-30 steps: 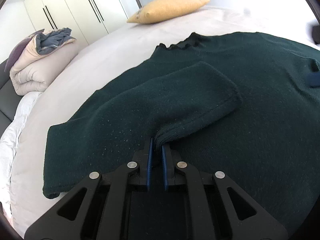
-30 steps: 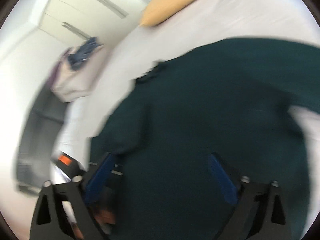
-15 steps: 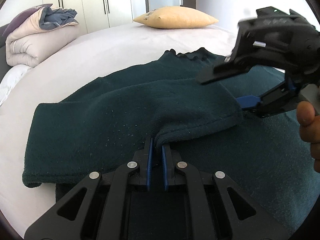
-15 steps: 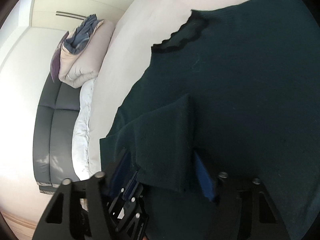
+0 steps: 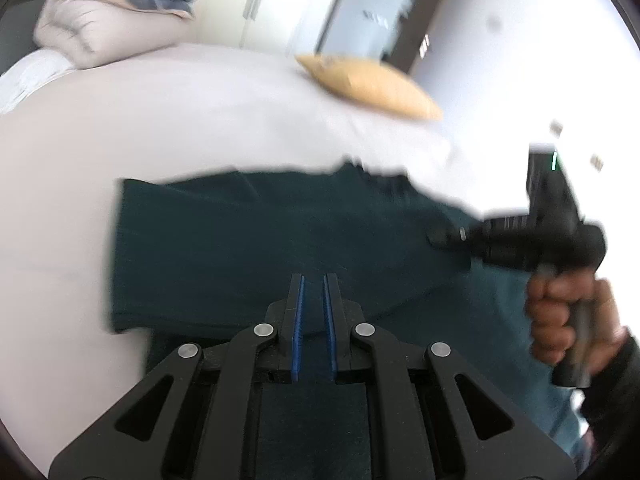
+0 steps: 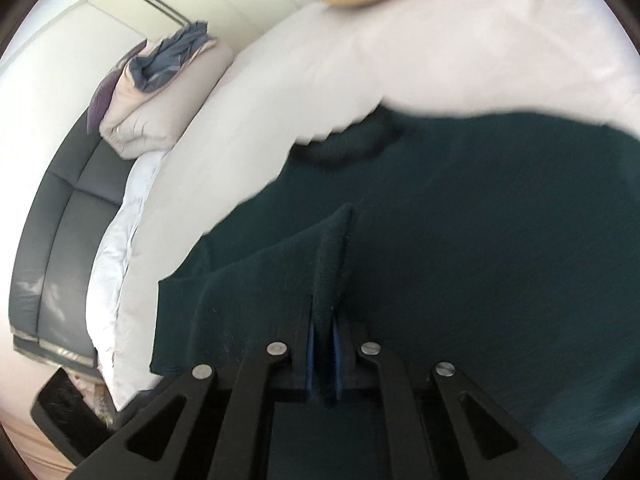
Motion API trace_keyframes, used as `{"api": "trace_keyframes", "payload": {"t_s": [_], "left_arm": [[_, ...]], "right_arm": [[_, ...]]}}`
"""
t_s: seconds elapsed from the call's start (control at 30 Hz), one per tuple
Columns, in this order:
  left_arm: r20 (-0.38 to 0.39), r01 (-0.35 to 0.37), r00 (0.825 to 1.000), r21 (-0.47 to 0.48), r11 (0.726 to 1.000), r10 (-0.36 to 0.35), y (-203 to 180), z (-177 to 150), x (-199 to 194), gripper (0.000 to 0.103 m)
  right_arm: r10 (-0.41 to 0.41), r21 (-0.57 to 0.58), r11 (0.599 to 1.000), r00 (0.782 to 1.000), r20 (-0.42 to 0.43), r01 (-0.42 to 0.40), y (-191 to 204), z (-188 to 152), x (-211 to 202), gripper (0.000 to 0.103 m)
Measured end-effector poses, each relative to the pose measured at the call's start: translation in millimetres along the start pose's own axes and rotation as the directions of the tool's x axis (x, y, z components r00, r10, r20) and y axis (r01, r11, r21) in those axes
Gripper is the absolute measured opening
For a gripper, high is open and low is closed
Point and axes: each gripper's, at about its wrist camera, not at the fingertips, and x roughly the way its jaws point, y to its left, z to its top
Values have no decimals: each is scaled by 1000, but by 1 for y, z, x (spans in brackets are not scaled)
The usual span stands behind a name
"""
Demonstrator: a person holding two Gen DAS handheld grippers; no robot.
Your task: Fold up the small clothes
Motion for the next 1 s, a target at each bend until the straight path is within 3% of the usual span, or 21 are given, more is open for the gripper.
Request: {"api": "trace_keyframes", "payload": {"t_s": [0.17,0.27,0.47,0.63,0.83,1.0], "left_arm": [[79,-58,994,-183,981,74,63,27,-29,9],[68,-111,989,-255,960,132,94,42,-31,9],[17,-131,991,-125,984,134,75,66,-11,9],[-64,-135,989,-11,991,135,41,63,21,9],[-147,-182,971,41,983,186,24,49,59,9],[-154,-217,962,63,974,224,22,44,70,9]], "right_arm": [[-90,0,996,995,33,90,-28,8,-20,8],[-106,23,994,994,37,105,-46,6,-28,8],[-146,42,989,988,53,144,-64,3,-35,8],[-196,1,981,979,60,196,-57,7,-33,8],[-222,-19,975,974,53,223,-59,13,-31,8],[-237,-20,971,970,55,238,-65,14,-30,8]]}}
